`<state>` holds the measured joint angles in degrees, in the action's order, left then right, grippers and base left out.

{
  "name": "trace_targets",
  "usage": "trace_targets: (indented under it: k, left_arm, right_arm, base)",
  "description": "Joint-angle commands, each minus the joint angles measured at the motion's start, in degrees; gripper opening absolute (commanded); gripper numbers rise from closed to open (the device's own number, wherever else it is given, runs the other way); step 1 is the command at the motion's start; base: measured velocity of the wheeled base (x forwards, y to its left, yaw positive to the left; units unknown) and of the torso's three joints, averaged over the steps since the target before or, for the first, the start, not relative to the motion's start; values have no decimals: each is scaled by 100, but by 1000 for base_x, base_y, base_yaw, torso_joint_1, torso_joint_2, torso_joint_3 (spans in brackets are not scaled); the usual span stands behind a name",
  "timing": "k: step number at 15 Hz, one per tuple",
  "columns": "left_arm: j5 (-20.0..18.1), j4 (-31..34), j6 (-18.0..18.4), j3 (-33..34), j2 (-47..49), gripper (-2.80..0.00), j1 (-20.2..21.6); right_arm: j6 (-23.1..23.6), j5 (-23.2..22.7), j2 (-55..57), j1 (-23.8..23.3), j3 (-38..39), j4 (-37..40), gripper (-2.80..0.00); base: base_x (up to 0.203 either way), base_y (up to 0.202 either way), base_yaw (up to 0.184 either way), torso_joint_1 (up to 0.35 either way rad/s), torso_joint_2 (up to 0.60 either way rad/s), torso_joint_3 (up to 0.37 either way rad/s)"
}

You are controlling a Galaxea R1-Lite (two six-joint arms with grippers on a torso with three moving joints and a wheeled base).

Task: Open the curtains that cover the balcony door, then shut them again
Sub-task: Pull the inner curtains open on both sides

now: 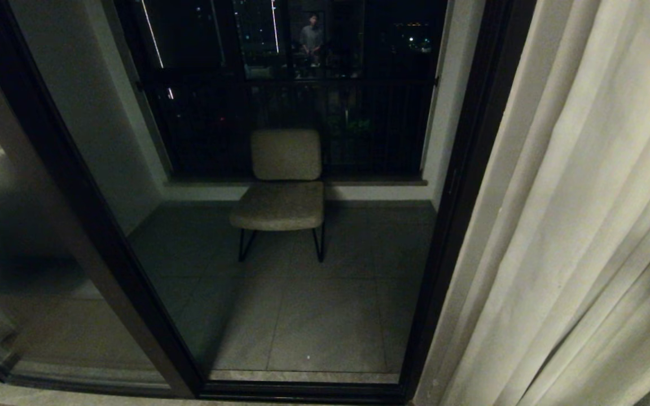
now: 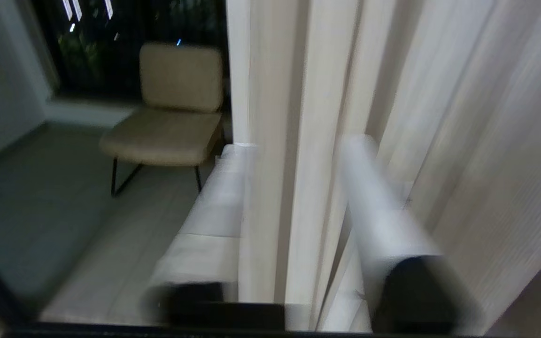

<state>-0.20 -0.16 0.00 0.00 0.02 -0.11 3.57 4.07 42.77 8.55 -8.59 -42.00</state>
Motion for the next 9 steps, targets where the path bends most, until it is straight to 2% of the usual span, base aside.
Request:
trace_targets:
  k: [1, 6, 9]
  left_arm:
    - [3, -2, 0, 0, -2, -280, 2]
    - [3, -2, 0, 0, -2, -280, 2]
    - [3, -2, 0, 0, -2, -280, 2]
  right_arm:
    - [70, 54, -486, 226, 145, 342, -280]
    - [276, 170, -1292, 545, 761, 627, -280]
    - [302, 152, -2064, 549, 841, 1529, -280]
  base:
    - [0, 0, 0, 0, 0, 0]
    - [0, 0, 0, 0, 0, 0]
    - [0, 0, 0, 0, 0, 0]
